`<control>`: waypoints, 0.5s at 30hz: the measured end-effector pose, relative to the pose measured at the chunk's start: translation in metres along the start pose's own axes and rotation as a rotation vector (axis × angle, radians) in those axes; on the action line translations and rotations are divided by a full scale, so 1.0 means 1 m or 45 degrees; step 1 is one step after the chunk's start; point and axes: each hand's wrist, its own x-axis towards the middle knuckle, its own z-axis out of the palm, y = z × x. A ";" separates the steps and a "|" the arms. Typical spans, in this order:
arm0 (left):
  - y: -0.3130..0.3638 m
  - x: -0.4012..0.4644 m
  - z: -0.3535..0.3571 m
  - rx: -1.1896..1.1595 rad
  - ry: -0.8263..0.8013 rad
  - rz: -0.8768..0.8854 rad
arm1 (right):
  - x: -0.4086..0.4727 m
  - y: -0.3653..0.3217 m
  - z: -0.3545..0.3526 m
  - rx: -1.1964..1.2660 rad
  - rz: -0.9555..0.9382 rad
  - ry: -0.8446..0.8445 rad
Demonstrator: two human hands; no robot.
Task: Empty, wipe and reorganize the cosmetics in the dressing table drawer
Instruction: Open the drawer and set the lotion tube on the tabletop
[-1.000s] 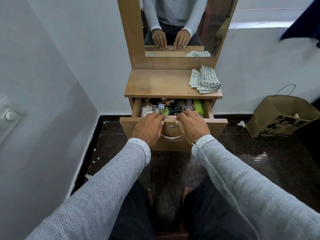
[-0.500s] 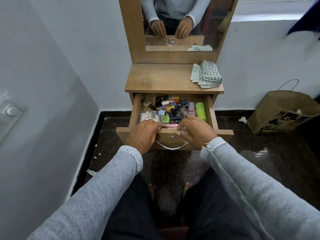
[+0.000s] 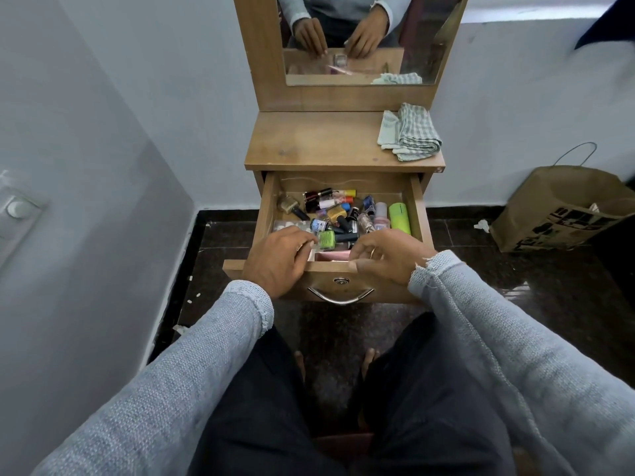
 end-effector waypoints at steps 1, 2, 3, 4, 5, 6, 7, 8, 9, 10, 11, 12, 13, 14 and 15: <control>0.000 0.001 0.000 -0.004 0.005 -0.003 | 0.001 0.001 -0.003 0.037 0.003 0.017; 0.000 0.002 0.000 -0.008 0.010 -0.003 | 0.003 0.004 -0.005 0.056 0.012 0.057; 0.000 0.003 0.000 -0.014 0.014 -0.003 | 0.006 0.008 -0.007 0.065 0.034 0.099; 0.000 0.003 0.000 -0.020 0.016 -0.004 | 0.010 0.011 -0.008 0.056 0.068 0.132; -0.001 0.004 0.000 -0.027 0.015 -0.006 | 0.013 0.015 -0.008 0.030 0.102 0.143; -0.001 0.004 0.000 -0.034 0.009 -0.007 | 0.016 0.018 -0.008 -0.020 0.122 0.134; -0.001 0.005 0.001 -0.043 -0.001 -0.008 | 0.019 0.020 -0.007 -0.095 0.127 0.103; -0.002 0.005 0.001 -0.054 -0.014 -0.009 | 0.022 0.020 -0.007 -0.181 0.116 0.063; -0.002 0.006 0.002 -0.066 -0.026 -0.011 | 0.025 0.021 -0.007 -0.256 0.106 0.011; -0.002 0.006 0.003 -0.075 -0.036 -0.013 | 0.027 0.021 -0.006 -0.297 0.103 -0.047; -0.002 0.006 0.004 -0.082 -0.042 -0.017 | 0.029 0.020 -0.006 -0.312 0.110 -0.116; -0.002 0.007 0.004 -0.089 -0.046 -0.022 | 0.030 0.019 -0.005 -0.323 0.115 -0.185; -0.002 0.008 0.004 -0.093 -0.048 -0.026 | 0.032 0.019 -0.003 -0.344 0.115 -0.241; -0.002 0.009 0.005 -0.094 -0.050 -0.029 | 0.033 0.019 -0.002 -0.382 0.103 -0.279; -0.002 0.010 0.005 -0.093 -0.054 -0.030 | 0.035 0.019 -0.001 -0.420 0.090 -0.303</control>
